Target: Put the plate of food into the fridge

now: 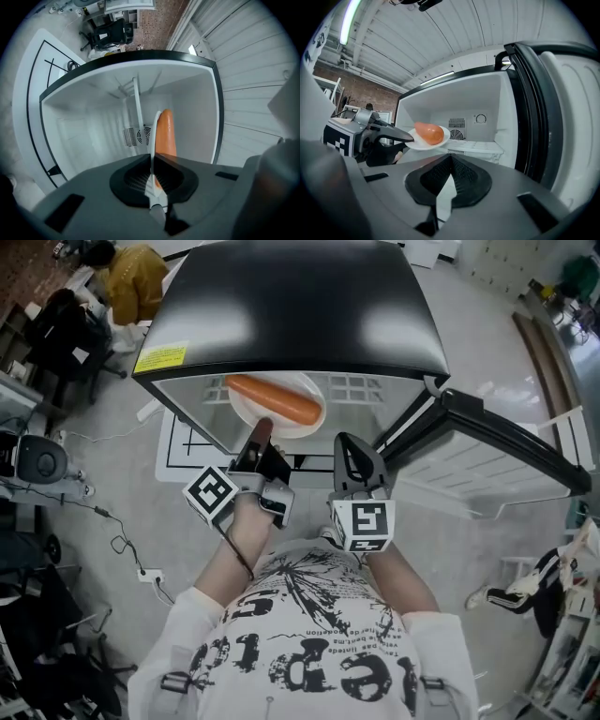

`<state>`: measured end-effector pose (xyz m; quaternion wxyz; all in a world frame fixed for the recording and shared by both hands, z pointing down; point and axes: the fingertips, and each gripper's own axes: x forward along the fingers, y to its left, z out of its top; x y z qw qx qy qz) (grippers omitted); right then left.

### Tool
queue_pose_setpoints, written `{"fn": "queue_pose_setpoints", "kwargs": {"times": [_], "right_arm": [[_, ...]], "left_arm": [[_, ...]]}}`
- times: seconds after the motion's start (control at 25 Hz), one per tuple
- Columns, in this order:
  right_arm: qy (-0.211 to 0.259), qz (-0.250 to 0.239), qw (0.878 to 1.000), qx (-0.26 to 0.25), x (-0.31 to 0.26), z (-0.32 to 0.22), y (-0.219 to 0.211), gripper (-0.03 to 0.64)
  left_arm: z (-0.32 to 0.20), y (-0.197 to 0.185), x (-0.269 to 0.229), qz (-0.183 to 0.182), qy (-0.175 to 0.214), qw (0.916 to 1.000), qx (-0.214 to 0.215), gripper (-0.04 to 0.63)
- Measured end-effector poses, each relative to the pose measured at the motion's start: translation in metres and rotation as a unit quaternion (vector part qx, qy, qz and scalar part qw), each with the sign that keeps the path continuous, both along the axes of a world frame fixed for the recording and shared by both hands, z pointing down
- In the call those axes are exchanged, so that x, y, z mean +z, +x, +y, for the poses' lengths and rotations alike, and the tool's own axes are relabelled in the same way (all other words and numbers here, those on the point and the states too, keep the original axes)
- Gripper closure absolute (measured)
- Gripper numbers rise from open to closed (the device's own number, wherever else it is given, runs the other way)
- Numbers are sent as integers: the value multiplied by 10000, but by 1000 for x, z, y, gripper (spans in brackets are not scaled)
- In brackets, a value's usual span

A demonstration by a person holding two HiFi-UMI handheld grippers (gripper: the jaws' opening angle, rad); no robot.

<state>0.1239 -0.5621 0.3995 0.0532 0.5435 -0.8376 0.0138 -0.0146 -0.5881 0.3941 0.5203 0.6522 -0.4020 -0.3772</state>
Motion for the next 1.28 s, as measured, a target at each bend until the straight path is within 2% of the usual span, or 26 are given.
{"fn": "queue_pose_setpoints", "kwargs": {"times": [0.32,0.84,1.0,1.16,1.24,1.28], "right_arm": [[-93,-38,9997,-237,9,-17,6,615],[-117,-135,9989,-427,10,-39,-1,615],[-123,-143,9988,-457,10,-39,-4,615],[-119,-115,9985,-527,11,-39,-8,615],[-114,-88,9984,-543,11,-39,-8,615],[-120,-83,9984,-546,12,-39,-9,615]], "left_arm": [[-17,10,8,224,-362,9989,-214,572],[-36,14,-4,481,-327,9975,-408,572],[-38,14,-7,611,-326,9964,-479,549],[-38,15,-8,479,-200,9977,-441,544],[-38,15,-8,172,-85,9989,-423,537],[-37,16,-7,-112,-31,9990,-421,534]]}}
